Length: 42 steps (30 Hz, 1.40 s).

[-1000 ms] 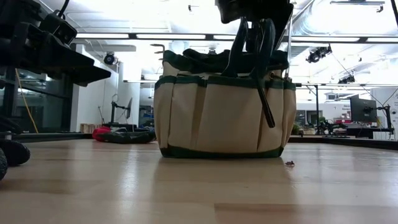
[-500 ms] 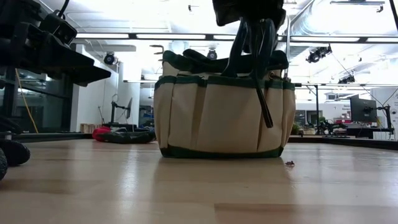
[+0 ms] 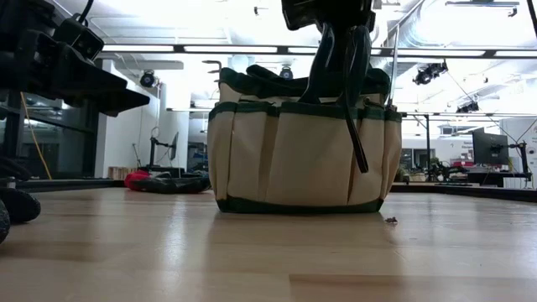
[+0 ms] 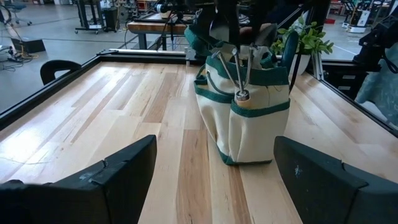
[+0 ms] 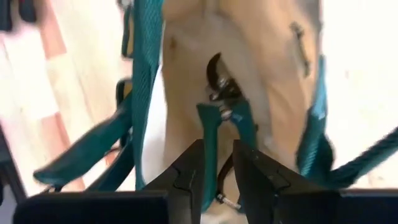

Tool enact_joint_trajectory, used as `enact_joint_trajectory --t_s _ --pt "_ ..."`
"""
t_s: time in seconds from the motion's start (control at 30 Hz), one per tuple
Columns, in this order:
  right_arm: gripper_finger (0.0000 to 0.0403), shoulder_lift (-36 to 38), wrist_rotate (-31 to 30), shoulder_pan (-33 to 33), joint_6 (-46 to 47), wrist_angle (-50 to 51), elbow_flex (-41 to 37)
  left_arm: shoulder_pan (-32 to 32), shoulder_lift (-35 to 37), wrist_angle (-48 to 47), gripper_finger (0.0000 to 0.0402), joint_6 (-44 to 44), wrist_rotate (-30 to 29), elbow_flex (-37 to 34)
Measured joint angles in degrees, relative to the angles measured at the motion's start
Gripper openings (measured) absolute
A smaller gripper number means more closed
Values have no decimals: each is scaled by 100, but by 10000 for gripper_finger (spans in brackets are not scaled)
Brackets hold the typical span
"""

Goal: Pick & Place Garden tools in Gardening bag
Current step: Put the red glove into the gardening bag

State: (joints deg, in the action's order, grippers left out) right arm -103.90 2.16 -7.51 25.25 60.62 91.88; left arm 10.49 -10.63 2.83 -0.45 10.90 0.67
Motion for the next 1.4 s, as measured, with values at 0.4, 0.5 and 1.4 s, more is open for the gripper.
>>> enact_joint_trajectory --t_s 0.4,0.5,1.4 --pt "76 378 -660 -94 584 -559 0 -1 0 0 319 0 0 0" --pt "80 452 -814 -147 644 -562 0 0 0 0 319 0 1 0" --pt "190 472 -967 -874 166 -752 0 0 0 0 319 0 0 0"
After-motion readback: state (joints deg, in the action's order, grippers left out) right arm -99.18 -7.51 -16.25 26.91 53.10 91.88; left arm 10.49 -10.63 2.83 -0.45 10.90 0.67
